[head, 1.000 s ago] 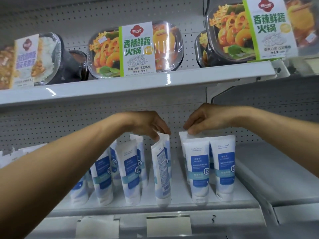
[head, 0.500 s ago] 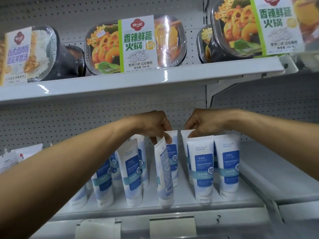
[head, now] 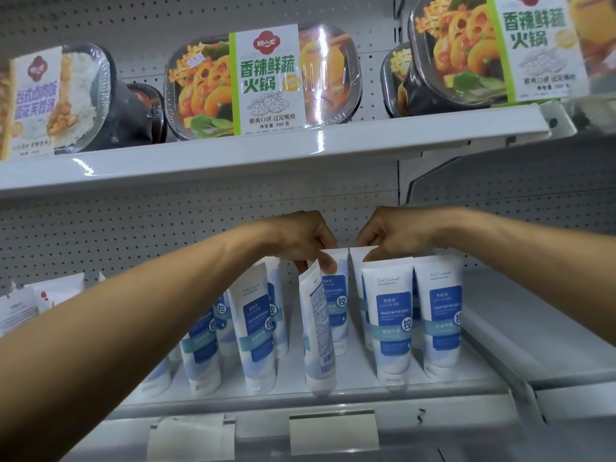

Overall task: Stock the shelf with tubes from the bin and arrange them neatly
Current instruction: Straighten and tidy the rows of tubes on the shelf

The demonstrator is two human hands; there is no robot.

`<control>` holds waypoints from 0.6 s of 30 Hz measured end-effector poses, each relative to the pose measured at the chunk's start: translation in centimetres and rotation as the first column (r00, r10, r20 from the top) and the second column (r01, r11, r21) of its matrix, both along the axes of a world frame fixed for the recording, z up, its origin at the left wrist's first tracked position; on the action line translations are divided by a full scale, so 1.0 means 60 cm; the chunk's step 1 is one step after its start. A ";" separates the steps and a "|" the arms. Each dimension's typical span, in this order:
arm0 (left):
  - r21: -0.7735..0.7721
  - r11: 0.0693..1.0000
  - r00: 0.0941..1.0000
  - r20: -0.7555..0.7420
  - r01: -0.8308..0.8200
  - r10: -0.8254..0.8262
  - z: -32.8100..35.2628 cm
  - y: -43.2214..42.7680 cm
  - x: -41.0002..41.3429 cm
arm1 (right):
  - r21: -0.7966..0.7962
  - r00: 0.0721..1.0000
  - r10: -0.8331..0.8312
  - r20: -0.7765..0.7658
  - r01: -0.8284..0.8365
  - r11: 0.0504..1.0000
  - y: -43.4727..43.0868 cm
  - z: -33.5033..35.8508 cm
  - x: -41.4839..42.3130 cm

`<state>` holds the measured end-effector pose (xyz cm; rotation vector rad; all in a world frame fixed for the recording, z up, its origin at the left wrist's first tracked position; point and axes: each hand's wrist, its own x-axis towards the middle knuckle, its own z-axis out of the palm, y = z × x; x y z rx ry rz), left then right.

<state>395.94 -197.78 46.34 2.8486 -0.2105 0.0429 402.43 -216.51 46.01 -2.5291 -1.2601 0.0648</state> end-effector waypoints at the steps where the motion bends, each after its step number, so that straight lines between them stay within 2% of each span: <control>1: -0.005 1.000 1.000 -0.004 0.001 -0.001 0.000 -0.001 -0.001 | -0.006 1.000 -0.002 -0.002 0.002 1.000 0.001 0.000 0.000; 6: 0.015 1.000 1.000 -0.024 -0.014 0.014 -0.001 -0.002 -0.006 | 0.024 1.000 -0.011 -0.001 0.011 1.000 -0.004 0.005 -0.004; 9: 0.111 0.993 0.984 0.179 -0.037 0.017 0.010 0.000 -0.028 | 0.208 0.998 -0.006 0.061 -0.007 0.978 -0.021 0.013 -0.019; 12: 0.049 0.999 0.922 0.387 -0.021 0.000 0.026 -0.007 -0.073 | 0.313 0.996 0.037 0.078 -0.059 0.948 -0.046 0.019 -0.047; 15: 0.087 0.993 0.943 0.316 0.075 -0.099 0.032 -0.008 -0.121 | 0.225 0.994 0.084 0.075 -0.099 0.969 -0.066 0.016 -0.071; 18: 0.292 0.954 0.987 0.114 0.074 -0.111 0.025 -0.014 -0.146 | 0.065 0.995 0.075 0.063 -0.079 0.995 -0.068 0.008 -0.087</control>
